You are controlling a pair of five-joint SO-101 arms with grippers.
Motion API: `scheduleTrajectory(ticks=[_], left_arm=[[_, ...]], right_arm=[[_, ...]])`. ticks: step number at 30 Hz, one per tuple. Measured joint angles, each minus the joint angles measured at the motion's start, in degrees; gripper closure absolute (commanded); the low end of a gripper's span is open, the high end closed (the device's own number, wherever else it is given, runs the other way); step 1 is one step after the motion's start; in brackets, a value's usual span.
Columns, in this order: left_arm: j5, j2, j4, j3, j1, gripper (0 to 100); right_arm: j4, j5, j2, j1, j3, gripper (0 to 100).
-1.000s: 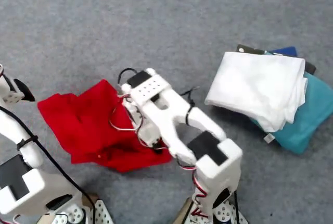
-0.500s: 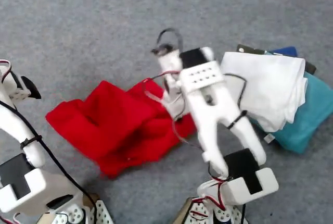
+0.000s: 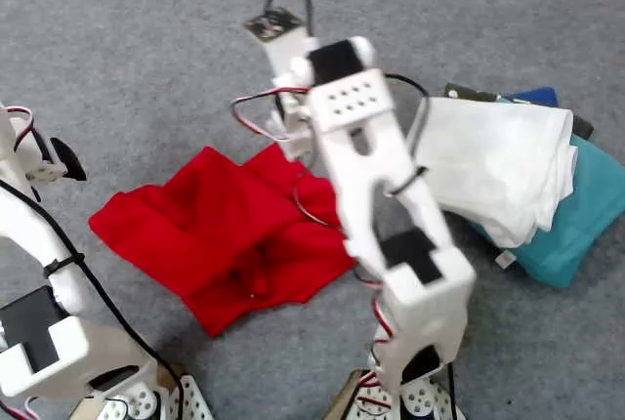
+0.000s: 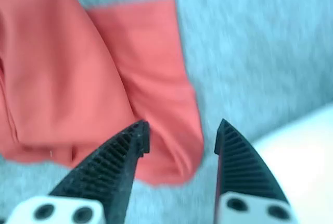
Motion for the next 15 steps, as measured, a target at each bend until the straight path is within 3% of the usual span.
scheduleTrajectory(ticks=[9, 15], left_arm=[[0.0, 0.0, 0.0, 1.2, 0.0, 75], [0.0, 0.0, -1.0, 2.7, 0.0, 75]], right_arm=[[1.8, 6.7, 29.9, -0.8, -27.4, 78.6], [1.8, 7.4, 35.3, -2.2, -33.0, 78.6]])
